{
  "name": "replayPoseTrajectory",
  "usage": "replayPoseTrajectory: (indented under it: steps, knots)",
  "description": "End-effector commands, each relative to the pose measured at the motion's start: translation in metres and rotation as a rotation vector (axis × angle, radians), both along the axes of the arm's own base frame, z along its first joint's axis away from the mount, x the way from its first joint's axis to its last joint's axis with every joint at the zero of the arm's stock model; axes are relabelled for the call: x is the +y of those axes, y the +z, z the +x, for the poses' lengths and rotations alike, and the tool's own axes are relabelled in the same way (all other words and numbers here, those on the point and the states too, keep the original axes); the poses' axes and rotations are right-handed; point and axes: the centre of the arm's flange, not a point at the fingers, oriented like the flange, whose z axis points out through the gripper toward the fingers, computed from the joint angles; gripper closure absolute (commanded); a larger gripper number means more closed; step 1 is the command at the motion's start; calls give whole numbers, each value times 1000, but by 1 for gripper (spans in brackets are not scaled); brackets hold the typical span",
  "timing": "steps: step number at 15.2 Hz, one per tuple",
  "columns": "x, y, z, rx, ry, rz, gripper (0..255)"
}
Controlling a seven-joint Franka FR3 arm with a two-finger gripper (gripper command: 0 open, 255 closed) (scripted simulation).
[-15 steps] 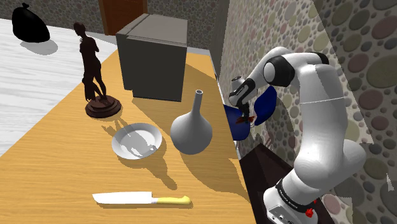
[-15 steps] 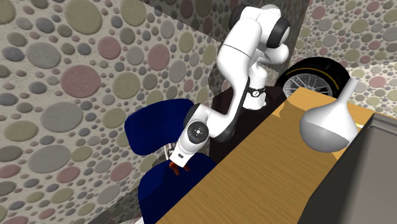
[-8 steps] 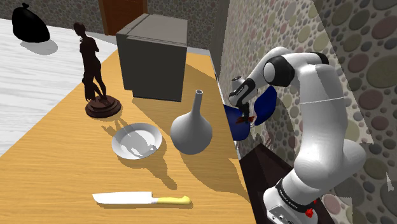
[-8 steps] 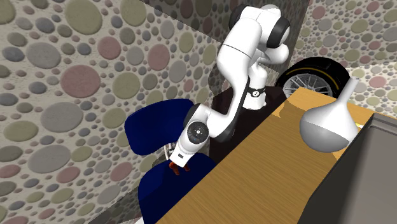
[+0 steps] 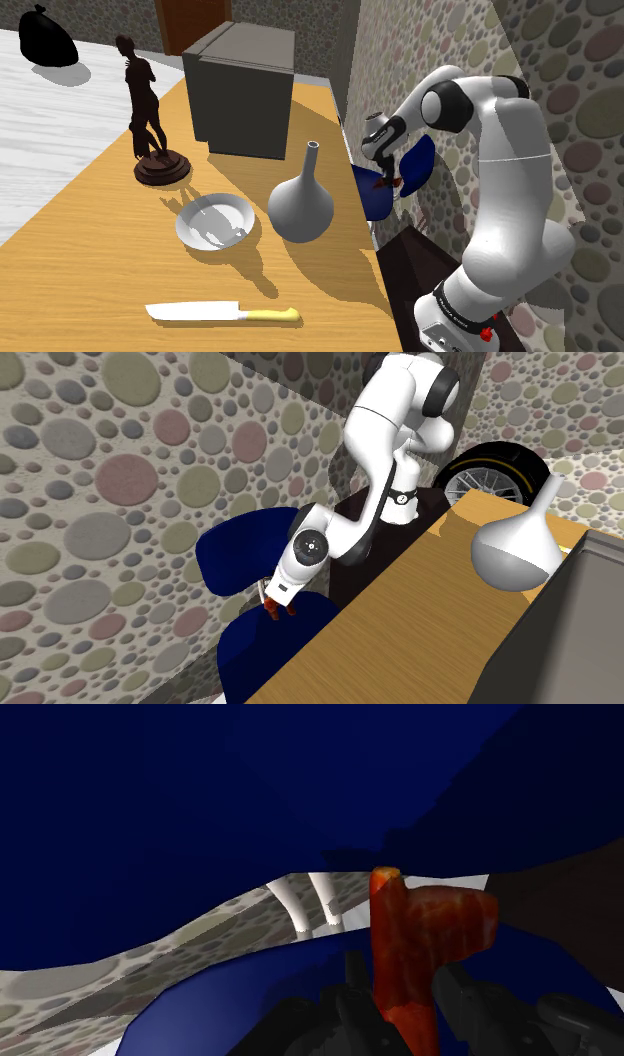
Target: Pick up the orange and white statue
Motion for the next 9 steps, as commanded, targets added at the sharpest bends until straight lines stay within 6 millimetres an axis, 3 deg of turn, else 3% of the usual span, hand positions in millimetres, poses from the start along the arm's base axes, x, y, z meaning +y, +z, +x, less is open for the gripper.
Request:
replayPoseTrajectory:
  steps: [1, 7, 9]
  knots:
    - [0, 13, -1, 1, -1, -1, 255]
    - [0, 45, -1, 1, -1, -1, 255]
    - [0, 46, -1, 1, -1, -1, 255]
